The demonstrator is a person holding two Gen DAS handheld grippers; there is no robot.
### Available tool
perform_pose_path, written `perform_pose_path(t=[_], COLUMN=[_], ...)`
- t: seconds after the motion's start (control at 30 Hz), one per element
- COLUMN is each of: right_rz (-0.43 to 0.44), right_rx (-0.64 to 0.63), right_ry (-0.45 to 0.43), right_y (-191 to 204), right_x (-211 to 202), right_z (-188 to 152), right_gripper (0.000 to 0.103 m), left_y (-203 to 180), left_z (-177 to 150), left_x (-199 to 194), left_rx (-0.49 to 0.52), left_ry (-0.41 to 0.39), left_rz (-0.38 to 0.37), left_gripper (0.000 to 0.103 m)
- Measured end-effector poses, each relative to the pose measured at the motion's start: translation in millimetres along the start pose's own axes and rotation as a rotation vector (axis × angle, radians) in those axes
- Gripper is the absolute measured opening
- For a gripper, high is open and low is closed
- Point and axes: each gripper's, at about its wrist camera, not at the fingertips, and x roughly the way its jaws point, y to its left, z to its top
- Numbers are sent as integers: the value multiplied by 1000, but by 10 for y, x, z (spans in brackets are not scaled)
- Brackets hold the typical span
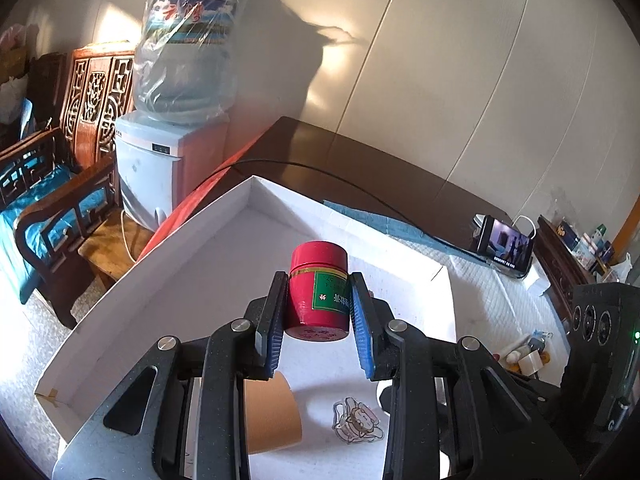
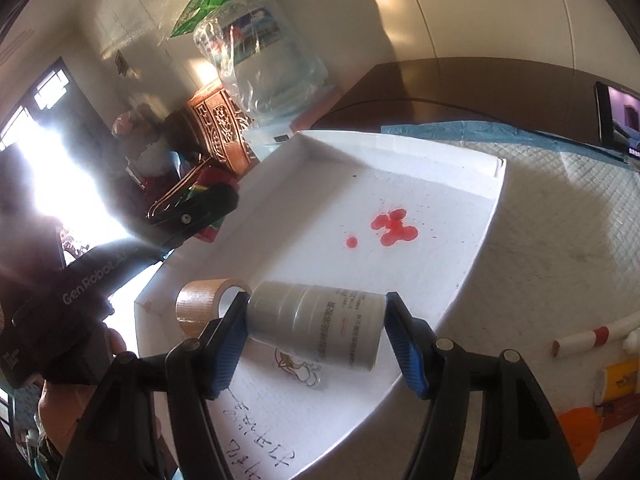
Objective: Organize rigid objects
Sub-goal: 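Open both tools to release the jar and bottle into the tray, then move both open tools back over the items on the pad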
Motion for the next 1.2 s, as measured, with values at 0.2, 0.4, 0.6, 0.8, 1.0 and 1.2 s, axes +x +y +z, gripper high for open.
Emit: perform_pose_path(t=[0.2,0.4,0.6,0.8,1.0,1.2], right_rz=[1,19,48,56,21,-147], right_rx=[-15,-32,49,103,124,257], right_ry=[-14,-72,-123,-221,-372,-533], right_y=[27,57,-40,-169,-587,-1527], right_x=[-1,-107,-285,-704,-1414,-2132], right_z=[-17,-14,-36,-21,-88,-400], right_gripper=[67,103,103,103,103,103], left_y=[61,210,223,1,-451,-1200], left_z=[6,32,42,15,-110,-605], left_x=[-22,-321,-589,-844,-964,-700], left_rx=[-36,-130,-154,-103,52,283], left_ry=[-2,-154,-244,-294,-273,-72], left_rz=[7,23,45,-19,-138,-304], left_gripper=[30,103,103,103,103,103])
